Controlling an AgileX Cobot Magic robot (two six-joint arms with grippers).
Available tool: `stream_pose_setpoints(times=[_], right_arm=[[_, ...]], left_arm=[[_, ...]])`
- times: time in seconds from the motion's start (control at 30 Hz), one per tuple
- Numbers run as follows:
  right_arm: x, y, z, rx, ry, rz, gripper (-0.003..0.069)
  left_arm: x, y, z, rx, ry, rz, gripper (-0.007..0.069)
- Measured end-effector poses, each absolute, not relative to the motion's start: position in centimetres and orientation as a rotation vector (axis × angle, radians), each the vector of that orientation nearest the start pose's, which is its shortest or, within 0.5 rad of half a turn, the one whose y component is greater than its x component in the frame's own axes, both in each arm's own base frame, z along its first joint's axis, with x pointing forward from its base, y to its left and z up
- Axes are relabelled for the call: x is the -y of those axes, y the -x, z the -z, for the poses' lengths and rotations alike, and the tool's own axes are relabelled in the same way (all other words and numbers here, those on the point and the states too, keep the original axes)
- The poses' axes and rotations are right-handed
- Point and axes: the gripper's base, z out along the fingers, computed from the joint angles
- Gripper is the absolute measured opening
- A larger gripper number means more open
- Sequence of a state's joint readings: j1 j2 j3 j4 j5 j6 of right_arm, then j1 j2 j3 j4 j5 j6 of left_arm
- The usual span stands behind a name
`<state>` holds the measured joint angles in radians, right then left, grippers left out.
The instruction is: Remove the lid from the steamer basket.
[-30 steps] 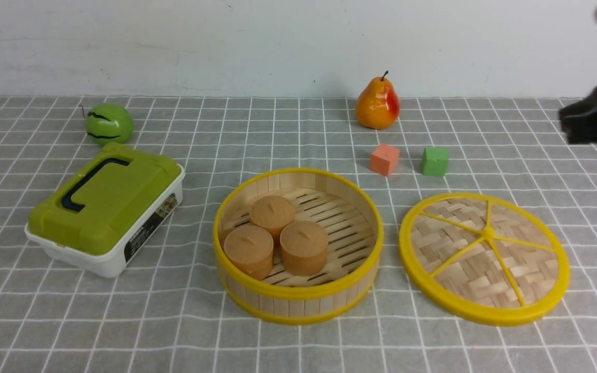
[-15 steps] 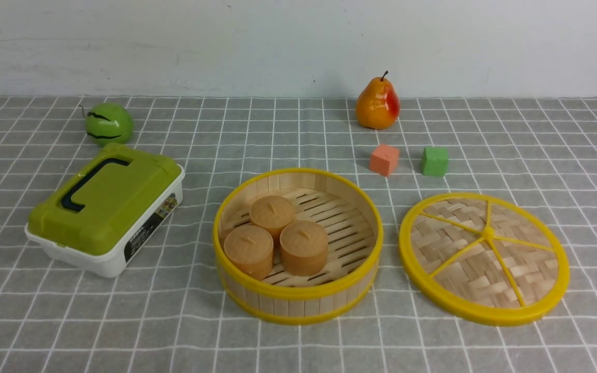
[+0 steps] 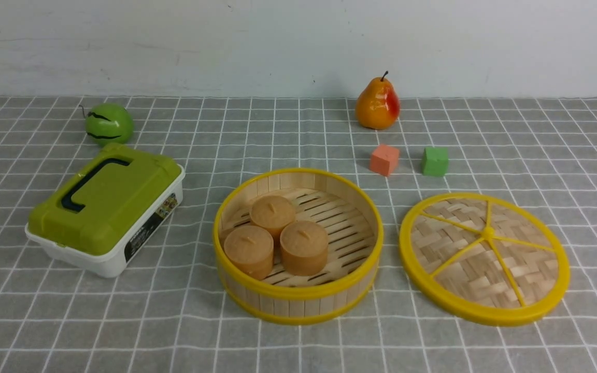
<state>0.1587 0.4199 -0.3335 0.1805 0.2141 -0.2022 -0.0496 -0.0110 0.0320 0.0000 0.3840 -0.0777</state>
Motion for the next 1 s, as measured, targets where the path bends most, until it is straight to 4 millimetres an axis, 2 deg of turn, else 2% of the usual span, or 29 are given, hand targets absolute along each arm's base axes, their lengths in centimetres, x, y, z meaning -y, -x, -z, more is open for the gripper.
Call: stream_pose_setpoints(times=[0.03,0.07,0.2,0.3,0.4,0.53,0.7,1.0], right_arm=[[-1.8,-9.5,-26.7,-1.751,0.185,-0.119,-0.0008],[-1.8,-9.5,-26.9,-1.735,0.184,-0.116,-0.0008],[-1.0,-7.7,-23.8,-1.626,0.135,-0.073,0.0],[-0.3,-6.7,-21.3,-1.628,0.033,-0.042,0.0004],[0.0,-6.0,-19.7,-1.629,-0.044,-0.032,0.0009],[0.2,-5.7,-19.1,-1.658,-0.083,-0.02,0.0012],[0.3,-5.4,-17.6,-1.819,-0.124,-0.028,0.0018],[0.1,-5.2,-17.3,-1.871,-0.131,-0.065,0.0025]], left_arm=[[0.3,-5.2,-16.9,-1.889,0.027,0.087,0.0239],[0.3,-5.2,-16.9,-1.889,0.027,0.087,0.0239],[0.3,-5.2,-16.9,-1.889,0.027,0.087,0.0239],[0.3,-5.2,-16.9,-1.889,0.027,0.087,0.0239],[0.3,-5.2,-16.9,-1.889,0.027,0.087,0.0239],[0.3,-5.2,-16.9,-1.889,0.027,0.087,0.0239],[0.3,-5.2,-16.9,-1.889,0.027,0.087,0.0239],[0.3,-5.2,-16.9,-1.889,0.027,0.087,0.0239]])
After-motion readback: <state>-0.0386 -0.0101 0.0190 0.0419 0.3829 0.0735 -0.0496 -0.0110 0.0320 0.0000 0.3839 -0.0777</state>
